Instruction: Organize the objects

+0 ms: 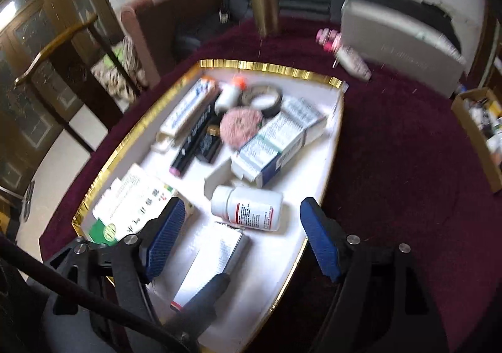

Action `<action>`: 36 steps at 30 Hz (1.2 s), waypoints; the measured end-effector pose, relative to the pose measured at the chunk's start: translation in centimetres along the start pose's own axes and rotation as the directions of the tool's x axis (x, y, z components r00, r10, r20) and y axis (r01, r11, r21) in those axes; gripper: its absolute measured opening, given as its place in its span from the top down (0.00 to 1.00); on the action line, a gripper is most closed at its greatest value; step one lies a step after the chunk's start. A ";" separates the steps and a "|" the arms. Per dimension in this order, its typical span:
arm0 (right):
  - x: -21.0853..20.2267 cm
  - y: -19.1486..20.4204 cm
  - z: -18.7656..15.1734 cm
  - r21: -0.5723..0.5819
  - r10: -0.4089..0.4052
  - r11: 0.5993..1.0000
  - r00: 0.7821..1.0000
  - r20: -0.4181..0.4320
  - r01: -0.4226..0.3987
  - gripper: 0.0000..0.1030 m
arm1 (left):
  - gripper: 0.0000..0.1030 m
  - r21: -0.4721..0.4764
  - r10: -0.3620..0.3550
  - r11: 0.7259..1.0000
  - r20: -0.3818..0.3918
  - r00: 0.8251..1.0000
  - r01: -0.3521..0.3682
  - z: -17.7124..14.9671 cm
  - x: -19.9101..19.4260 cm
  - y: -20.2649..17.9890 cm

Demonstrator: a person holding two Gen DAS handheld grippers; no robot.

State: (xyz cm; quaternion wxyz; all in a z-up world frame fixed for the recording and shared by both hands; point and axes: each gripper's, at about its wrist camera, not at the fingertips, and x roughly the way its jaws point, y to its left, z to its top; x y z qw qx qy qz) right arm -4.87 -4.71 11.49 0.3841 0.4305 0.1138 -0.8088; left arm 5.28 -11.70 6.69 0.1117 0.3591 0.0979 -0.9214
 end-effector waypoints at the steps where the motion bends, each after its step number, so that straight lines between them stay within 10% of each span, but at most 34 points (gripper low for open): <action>1: -0.9 0.0 -0.2 0.002 -0.011 1.000 0.999 0.040 0.011 0.21 | 0.39 0.016 0.012 1.000 0.031 0.999 -0.012 0.0 -0.6 -0.2; 8: -7.1 1.2 -4.1 -0.057 -0.131 0.986 0.934 0.332 0.158 0.07 | 0.19 0.072 0.158 0.981 0.229 0.961 -0.179 0.0 -4.4 0.6; 17: -11.5 -0.2 -9.5 0.028 -0.113 0.993 0.849 0.517 0.115 0.00 | 0.02 0.114 0.173 0.968 0.331 0.928 -0.222 -1.9 -7.8 2.4; 24: -11.0 -1.4 -10.8 0.061 -0.102 0.995 0.855 0.508 0.082 0.00 | 0.02 0.080 0.260 0.950 0.327 0.909 -0.301 -2.8 -8.1 1.4; 27: -10.7 -1.7 -11.2 0.062 -0.075 0.997 0.864 0.499 0.051 0.00 | 0.02 0.104 0.223 0.961 0.261 0.939 -0.257 -2.7 -7.0 1.6; 36: -10.0 -1.7 -11.6 0.054 -0.066 0.998 0.874 0.482 0.046 0.00 | 0.02 0.107 0.233 0.957 0.265 0.936 -0.269 -3.2 -6.6 1.7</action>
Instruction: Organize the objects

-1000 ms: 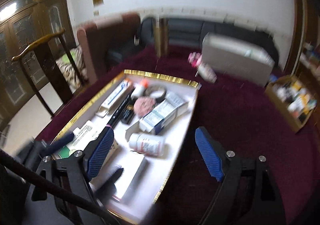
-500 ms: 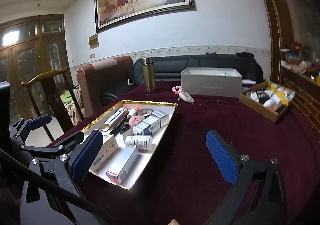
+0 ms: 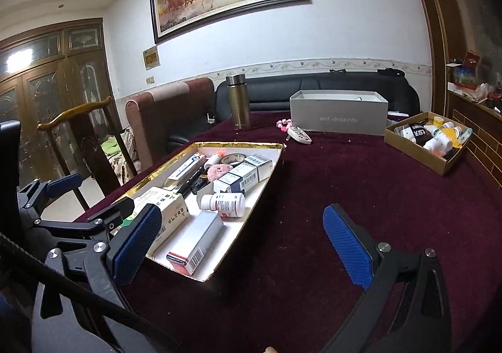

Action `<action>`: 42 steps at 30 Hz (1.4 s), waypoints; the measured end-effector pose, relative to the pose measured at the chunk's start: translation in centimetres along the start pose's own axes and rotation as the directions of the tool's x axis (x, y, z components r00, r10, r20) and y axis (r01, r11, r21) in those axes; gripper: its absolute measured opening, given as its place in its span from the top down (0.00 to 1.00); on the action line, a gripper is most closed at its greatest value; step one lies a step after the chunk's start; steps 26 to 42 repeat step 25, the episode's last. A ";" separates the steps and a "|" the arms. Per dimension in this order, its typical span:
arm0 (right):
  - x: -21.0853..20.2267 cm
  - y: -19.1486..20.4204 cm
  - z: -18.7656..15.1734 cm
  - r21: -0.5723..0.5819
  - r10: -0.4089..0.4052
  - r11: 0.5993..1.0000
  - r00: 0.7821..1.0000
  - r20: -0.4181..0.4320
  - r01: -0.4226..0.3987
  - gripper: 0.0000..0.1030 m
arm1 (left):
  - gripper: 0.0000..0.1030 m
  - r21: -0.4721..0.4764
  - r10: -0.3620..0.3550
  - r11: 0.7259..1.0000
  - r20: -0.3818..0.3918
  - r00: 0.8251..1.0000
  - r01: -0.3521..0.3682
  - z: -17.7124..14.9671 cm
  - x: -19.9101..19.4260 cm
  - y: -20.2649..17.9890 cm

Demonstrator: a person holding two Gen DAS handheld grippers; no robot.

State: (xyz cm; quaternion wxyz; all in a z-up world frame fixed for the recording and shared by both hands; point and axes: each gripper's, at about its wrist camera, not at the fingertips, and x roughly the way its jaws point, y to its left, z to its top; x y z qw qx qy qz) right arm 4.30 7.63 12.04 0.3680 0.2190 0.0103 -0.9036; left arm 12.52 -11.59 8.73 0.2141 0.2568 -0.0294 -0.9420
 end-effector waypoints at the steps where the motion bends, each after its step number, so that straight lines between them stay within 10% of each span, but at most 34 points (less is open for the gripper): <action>1: 0.1 0.0 -0.1 0.001 0.001 1.000 1.000 -0.004 -0.001 0.00 | 0.02 -0.003 -0.007 1.000 -0.004 1.000 0.007 0.0 0.0 0.1; 42: 0.7 0.5 -0.6 -0.008 0.016 1.000 0.999 -0.029 -0.016 0.00 | 0.02 -0.008 -0.028 1.000 -0.053 0.998 0.028 -0.8 1.0 1.0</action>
